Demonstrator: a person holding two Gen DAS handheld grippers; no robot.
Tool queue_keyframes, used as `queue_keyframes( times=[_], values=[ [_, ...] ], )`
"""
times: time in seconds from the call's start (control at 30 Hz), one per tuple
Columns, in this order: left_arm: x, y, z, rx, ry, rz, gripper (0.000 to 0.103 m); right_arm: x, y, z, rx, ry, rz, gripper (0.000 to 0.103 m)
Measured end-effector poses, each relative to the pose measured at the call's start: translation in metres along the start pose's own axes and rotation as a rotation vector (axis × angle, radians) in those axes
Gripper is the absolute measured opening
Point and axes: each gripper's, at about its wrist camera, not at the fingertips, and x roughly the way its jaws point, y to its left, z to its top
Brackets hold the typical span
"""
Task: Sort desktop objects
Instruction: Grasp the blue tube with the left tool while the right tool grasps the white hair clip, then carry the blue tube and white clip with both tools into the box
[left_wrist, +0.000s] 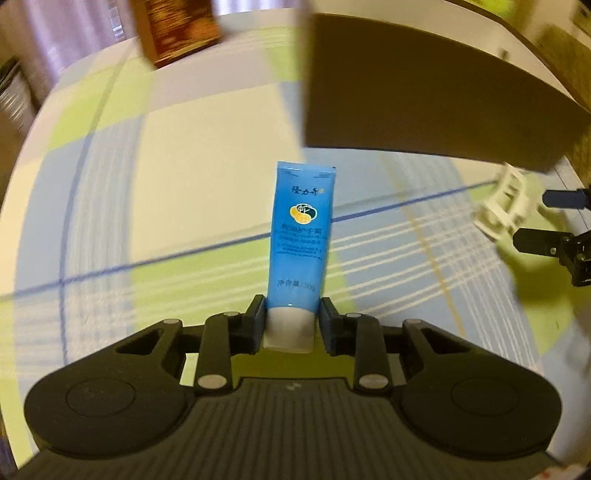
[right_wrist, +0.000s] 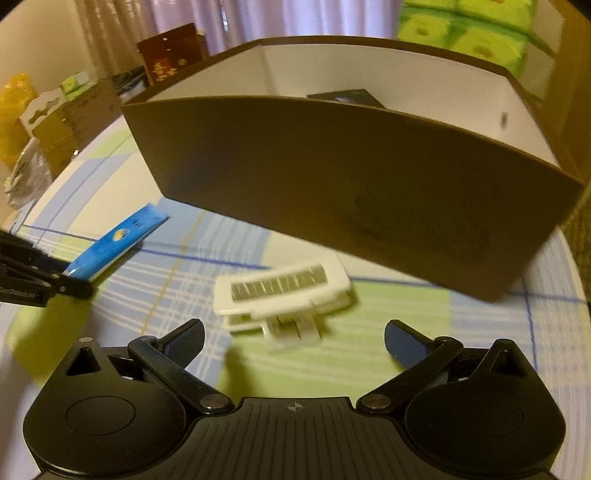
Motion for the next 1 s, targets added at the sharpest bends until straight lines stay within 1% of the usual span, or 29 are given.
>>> queue_keyframes(
  times=[0.07,0.13,0.2,0.23,0.3,0.37,0.4,0.43,0.47,0.53,0.63,0.7,0.73,0.8,0.83,0.87,1.0],
  values=[
    [-0.002,0.004,-0.003,-0.019,0.004,0.012,0.026,0.007,-0.002,0.005,-0.012,-0.003,-0.001,0.101],
    [-0.003,0.005,-0.003,-0.037,0.005,0.007,0.028,0.014,-0.003,0.010,-0.020,-0.002,0.002,0.101],
    [-0.002,0.004,-0.002,-0.055,0.006,-0.003,0.033,0.021,-0.006,0.014,-0.024,0.008,0.003,0.101],
    [-0.001,0.005,-0.001,-0.065,0.008,-0.002,0.037,0.023,-0.006,0.015,-0.023,0.013,0.006,0.101],
    [-0.003,0.007,0.002,-0.080,0.010,0.001,0.040,0.026,-0.005,0.015,-0.025,0.019,0.010,0.101],
    [-0.001,0.004,0.004,-0.084,0.011,0.003,0.048,0.025,-0.002,0.014,-0.045,0.004,0.003,0.101],
    [0.000,0.003,0.006,-0.082,0.011,0.009,0.049,0.024,0.000,0.012,-0.058,-0.003,-0.003,0.094],
    [-0.001,0.003,0.006,-0.079,0.007,0.014,0.050,0.023,0.003,0.011,-0.074,-0.007,-0.009,0.085],
    [0.000,0.002,0.008,-0.073,0.001,0.018,0.050,0.023,0.005,0.010,-0.086,-0.011,-0.023,0.085],
    [0.003,0.002,0.010,-0.064,-0.010,0.025,0.050,0.019,0.005,0.007,-0.083,-0.021,-0.045,0.085],
    [0.005,0.001,0.010,-0.046,-0.019,0.021,0.046,0.014,0.003,0.000,-0.040,-0.005,-0.052,0.085],
    [0.005,-0.002,0.009,-0.023,-0.022,0.024,0.040,0.008,0.001,-0.006,-0.011,0.003,-0.056,0.085],
    [0.004,-0.003,0.008,-0.016,-0.024,0.020,0.036,0.004,0.001,-0.010,-0.001,0.009,-0.057,0.085],
    [0.002,-0.005,0.005,-0.020,-0.022,0.008,0.034,-0.004,0.001,-0.016,0.016,0.018,-0.055,0.085],
    [0.000,-0.006,0.003,-0.019,-0.023,0.000,0.028,-0.007,0.002,-0.020,0.022,0.023,-0.049,0.085],
    [-0.001,-0.007,0.001,-0.016,-0.022,-0.008,0.026,-0.013,0.003,-0.024,0.028,0.029,-0.043,0.085],
    [-0.009,-0.019,-0.012,0.005,-0.007,-0.058,0.026,-0.027,0.011,-0.042,0.009,0.050,-0.038,0.085]
  ],
)
